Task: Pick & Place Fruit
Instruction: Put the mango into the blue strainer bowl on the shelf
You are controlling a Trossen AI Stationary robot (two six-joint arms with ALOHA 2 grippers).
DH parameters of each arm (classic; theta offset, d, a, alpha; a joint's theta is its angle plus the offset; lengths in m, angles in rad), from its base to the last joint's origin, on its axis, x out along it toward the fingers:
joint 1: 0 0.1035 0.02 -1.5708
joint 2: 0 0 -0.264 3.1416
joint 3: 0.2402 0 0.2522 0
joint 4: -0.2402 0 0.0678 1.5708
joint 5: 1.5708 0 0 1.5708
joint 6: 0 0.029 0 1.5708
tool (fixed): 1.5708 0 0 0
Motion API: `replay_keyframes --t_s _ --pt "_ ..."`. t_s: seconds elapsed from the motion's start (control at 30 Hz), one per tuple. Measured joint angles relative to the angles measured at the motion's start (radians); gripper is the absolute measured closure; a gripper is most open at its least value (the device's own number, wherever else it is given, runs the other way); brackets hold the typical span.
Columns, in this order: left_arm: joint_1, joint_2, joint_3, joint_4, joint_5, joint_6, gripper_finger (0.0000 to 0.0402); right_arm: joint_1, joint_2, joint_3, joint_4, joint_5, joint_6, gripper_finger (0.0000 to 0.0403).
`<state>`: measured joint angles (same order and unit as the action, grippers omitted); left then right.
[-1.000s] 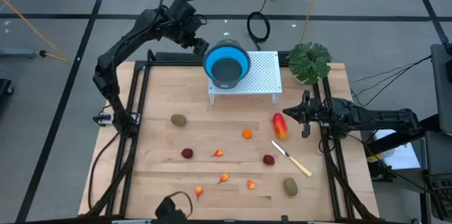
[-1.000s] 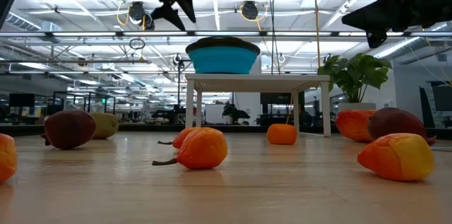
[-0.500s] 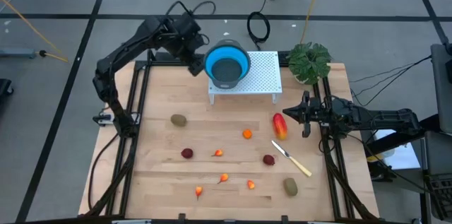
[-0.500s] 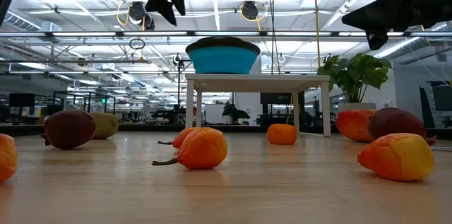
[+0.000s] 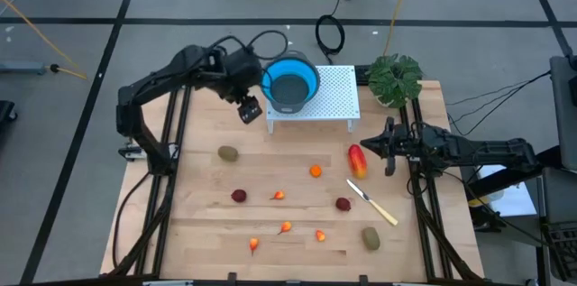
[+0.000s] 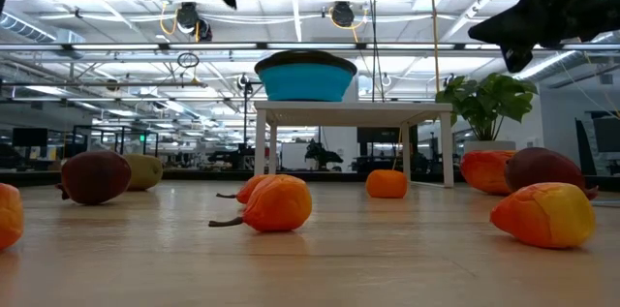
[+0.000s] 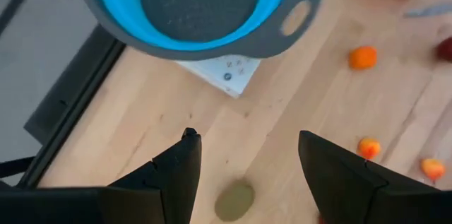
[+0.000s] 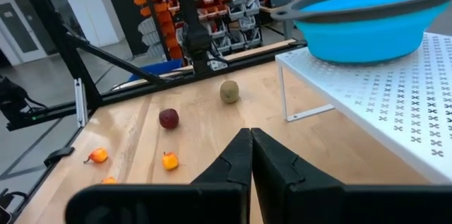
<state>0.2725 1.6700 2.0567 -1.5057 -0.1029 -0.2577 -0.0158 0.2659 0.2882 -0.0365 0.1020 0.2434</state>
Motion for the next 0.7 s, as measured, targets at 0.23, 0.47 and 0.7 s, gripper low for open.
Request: replay_keyframes --t_s 0.23,0.47,0.7 --pt "-0.184 -0.036 0.0 0.022 -0.153 -0.132 0.0165 0.01 0.065 0.0 0.002 0.0 0.007 0.0403" --pt "-0.353 -0.039 -0.024 0.051 -0.321 -0.245 0.0165 0.055 0.128 0.0 0.03 0.001 0.007 0.0403" --pt "-0.436 -0.039 -0.14 0.087 -0.37 -0.327 0.0165 0.098 0.16 0.0 0.111 0.005 0.007 0.0403"
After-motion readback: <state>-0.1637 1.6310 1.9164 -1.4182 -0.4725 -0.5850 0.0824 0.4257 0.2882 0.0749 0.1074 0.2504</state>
